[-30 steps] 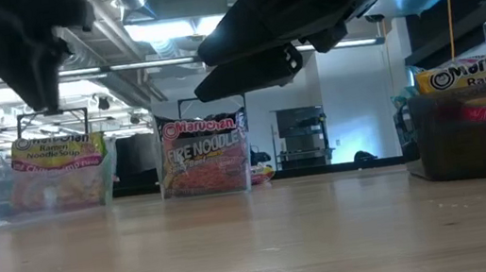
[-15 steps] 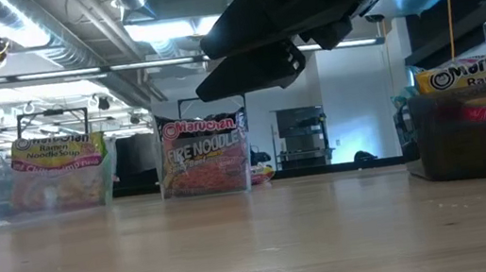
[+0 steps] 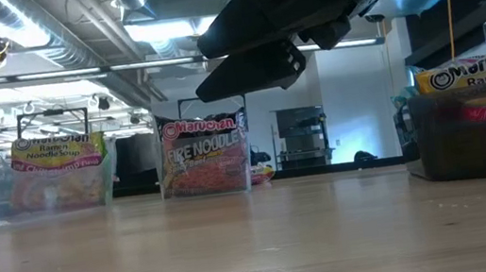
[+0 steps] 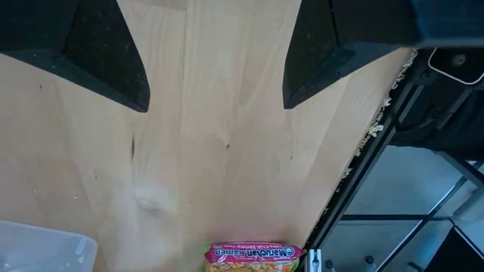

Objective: Sort Maruchan noodles
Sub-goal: Put the green noodle pack into the left transparent bin

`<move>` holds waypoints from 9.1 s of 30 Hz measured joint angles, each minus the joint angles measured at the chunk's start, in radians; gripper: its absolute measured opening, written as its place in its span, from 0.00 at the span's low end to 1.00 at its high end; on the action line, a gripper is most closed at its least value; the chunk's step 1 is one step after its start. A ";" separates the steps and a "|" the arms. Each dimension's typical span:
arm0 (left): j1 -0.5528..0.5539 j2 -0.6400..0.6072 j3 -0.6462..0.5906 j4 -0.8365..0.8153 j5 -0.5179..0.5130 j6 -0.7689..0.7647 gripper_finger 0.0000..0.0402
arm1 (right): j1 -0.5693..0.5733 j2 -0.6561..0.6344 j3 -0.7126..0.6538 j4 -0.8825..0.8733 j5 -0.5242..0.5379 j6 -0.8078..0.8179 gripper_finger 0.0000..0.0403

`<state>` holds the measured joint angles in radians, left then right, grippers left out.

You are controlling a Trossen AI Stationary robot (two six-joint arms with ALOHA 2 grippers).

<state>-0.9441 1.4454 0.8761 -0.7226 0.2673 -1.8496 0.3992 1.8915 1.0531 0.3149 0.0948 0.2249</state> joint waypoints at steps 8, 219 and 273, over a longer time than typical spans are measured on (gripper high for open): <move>-0.009 0.123 0.000 0.044 0.069 0.031 0.45 | 0.000 0.000 0.000 -0.001 0.001 0.010 0.70; 0.380 -0.072 0.106 0.328 -0.311 1.153 0.60 | 0.027 0.175 0.241 -0.141 0.192 0.003 0.26; 0.415 0.054 0.158 0.057 -0.512 1.312 0.31 | 0.032 0.208 0.241 -0.106 0.295 0.032 0.63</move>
<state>-0.5286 1.4994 1.0344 -0.6658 -0.2452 -0.5375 0.4313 2.0995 1.2945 0.2089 0.3895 0.2569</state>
